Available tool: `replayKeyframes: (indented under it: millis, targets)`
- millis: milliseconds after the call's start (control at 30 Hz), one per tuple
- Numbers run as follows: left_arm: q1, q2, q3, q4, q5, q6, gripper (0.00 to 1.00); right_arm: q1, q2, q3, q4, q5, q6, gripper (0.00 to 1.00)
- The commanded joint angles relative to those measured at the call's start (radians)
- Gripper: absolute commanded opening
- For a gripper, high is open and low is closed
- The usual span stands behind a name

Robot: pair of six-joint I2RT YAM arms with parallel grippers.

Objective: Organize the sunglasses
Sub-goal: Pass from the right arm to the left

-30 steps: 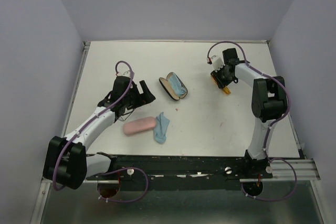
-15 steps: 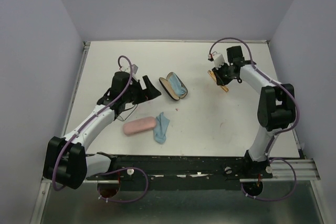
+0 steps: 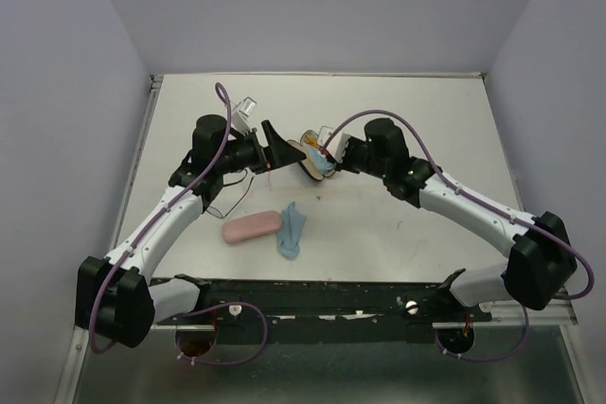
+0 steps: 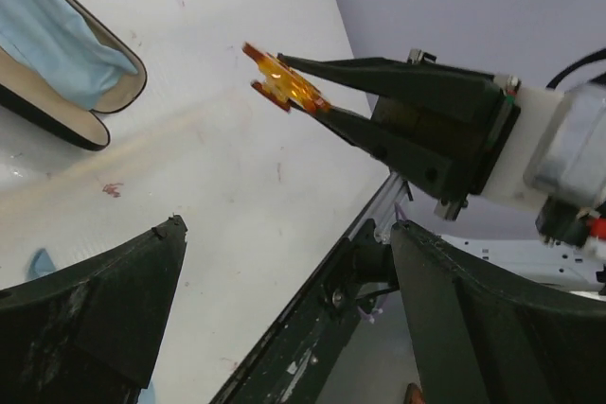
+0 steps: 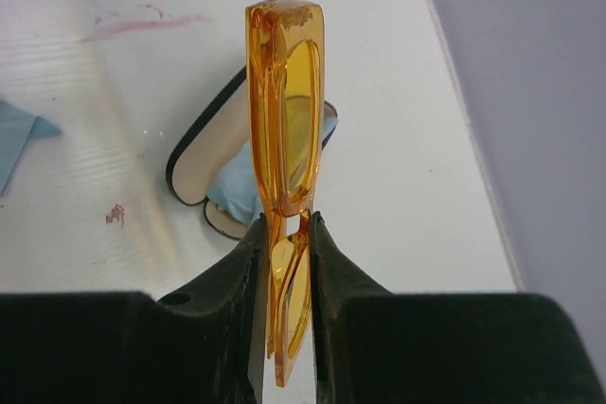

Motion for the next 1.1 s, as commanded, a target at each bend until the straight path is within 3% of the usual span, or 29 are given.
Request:
replayKeyframes:
  millis: [0, 200, 467, 667, 900, 1067]
  targets:
    - [-0.002, -0.065, 0.001, 0.029, 0.026, -0.111, 0.99, 0.075, -0.126, -0.122, 0.315, 0.007, -0.138, 0.16]
    - [-0.009, -0.082, -0.050, 0.147, 0.020, -0.217, 0.99, 0.160, -0.134, -0.138, 0.334, 0.096, -0.180, 0.16]
    - [-0.023, -0.095, -0.050, 0.105, -0.086, -0.219, 0.94, 0.224, -0.103, -0.141, 0.351, 0.213, -0.221, 0.16]
    - [-0.029, -0.082, -0.029, 0.042, -0.143, -0.211, 0.82, 0.262, -0.083, -0.141, 0.366, 0.265, -0.246, 0.15]
    - [-0.035, -0.040, -0.030, 0.084, -0.135, -0.226, 0.66, 0.304, -0.036, -0.129, 0.371, 0.328, -0.275, 0.15]
    - [-0.035, 0.000, -0.021, 0.104, -0.111, -0.225, 0.47, 0.322, -0.025, -0.127, 0.369, 0.323, -0.274, 0.15]
